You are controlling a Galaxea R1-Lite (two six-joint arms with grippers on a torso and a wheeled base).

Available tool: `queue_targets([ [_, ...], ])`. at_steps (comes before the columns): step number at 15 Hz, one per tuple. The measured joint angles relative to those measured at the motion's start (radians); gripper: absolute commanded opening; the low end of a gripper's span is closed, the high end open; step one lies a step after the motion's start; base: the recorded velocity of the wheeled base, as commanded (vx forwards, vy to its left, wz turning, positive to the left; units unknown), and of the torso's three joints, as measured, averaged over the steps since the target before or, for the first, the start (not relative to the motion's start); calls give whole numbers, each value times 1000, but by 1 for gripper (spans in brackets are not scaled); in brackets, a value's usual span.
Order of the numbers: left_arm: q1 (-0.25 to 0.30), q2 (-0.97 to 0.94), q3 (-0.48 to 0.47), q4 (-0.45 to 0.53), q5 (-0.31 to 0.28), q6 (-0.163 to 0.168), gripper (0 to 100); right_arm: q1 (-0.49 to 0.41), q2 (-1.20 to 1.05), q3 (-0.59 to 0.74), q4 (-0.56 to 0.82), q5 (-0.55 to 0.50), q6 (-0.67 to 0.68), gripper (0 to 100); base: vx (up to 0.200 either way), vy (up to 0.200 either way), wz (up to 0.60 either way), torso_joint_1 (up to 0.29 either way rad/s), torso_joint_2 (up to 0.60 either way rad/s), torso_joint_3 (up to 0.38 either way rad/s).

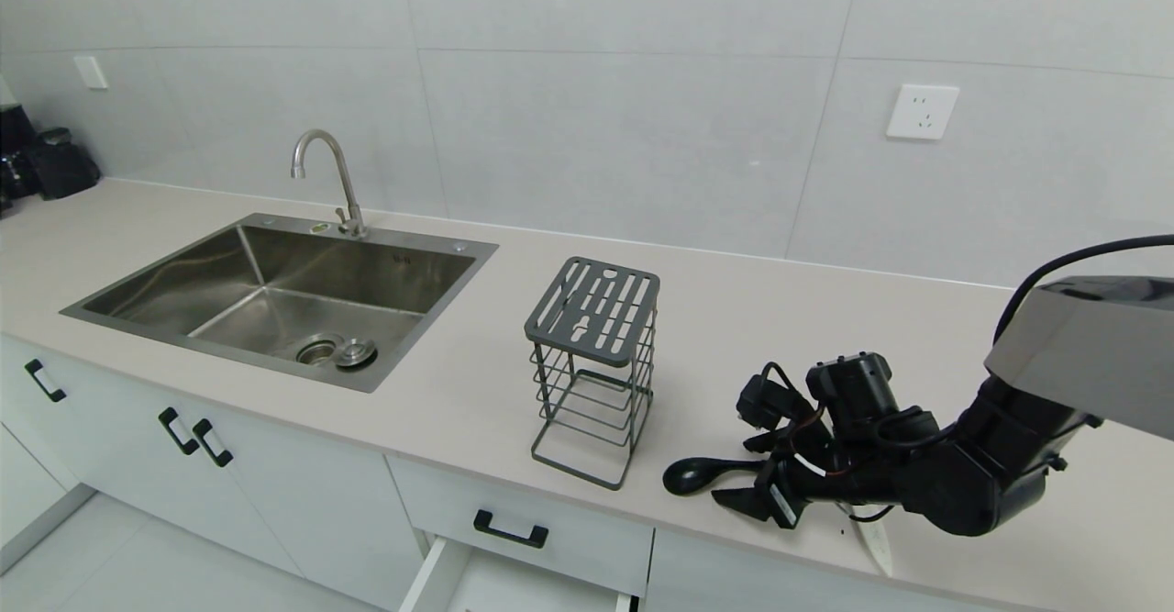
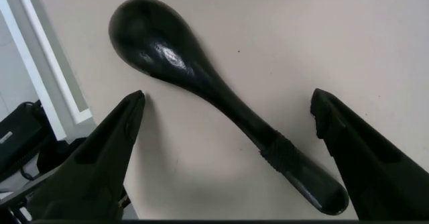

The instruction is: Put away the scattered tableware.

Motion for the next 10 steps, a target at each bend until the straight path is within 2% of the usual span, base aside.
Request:
queue_targets([
  [10, 0, 0, 0, 0, 0, 0, 100, 0, -76, 57, 12, -5, -7, 0, 0, 0, 0, 0, 0, 0],
])
